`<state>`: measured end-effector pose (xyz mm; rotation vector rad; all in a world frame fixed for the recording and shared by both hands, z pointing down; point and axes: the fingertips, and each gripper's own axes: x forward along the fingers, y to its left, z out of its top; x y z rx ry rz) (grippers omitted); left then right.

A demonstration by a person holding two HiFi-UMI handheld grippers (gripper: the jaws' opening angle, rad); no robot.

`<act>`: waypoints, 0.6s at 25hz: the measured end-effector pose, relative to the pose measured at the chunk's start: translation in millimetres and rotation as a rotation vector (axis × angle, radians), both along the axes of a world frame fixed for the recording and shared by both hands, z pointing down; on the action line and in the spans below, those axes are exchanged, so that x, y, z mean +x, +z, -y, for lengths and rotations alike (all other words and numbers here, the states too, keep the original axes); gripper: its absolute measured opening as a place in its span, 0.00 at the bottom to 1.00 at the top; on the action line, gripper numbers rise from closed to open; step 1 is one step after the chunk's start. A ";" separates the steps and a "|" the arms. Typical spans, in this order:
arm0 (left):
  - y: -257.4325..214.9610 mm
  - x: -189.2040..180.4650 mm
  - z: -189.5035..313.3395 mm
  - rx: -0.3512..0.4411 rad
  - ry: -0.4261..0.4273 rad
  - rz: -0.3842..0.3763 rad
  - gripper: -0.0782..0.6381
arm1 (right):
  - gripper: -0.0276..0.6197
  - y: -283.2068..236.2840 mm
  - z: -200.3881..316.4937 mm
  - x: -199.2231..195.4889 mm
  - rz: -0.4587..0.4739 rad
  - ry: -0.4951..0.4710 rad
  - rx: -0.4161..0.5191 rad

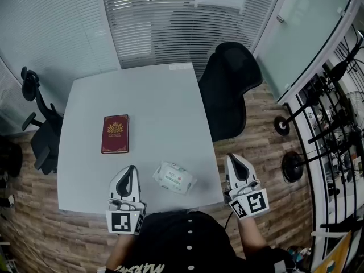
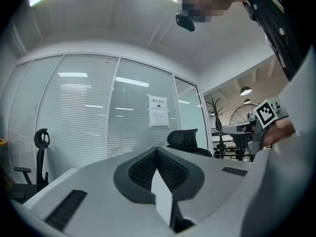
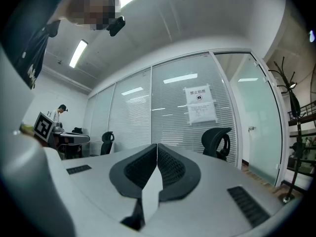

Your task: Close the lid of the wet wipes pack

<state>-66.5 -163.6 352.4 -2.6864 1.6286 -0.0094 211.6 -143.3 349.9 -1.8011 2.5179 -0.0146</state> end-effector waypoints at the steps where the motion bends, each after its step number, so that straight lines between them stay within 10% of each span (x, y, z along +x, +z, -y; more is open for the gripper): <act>1: 0.0 -0.5 -0.2 0.001 0.000 0.002 0.12 | 0.09 -0.3 0.2 -0.5 -0.005 0.000 0.000; 15: -2.1 -2.2 -1.1 0.001 0.000 -0.004 0.12 | 0.09 3.4 2.5 -6.0 -0.023 0.003 -0.024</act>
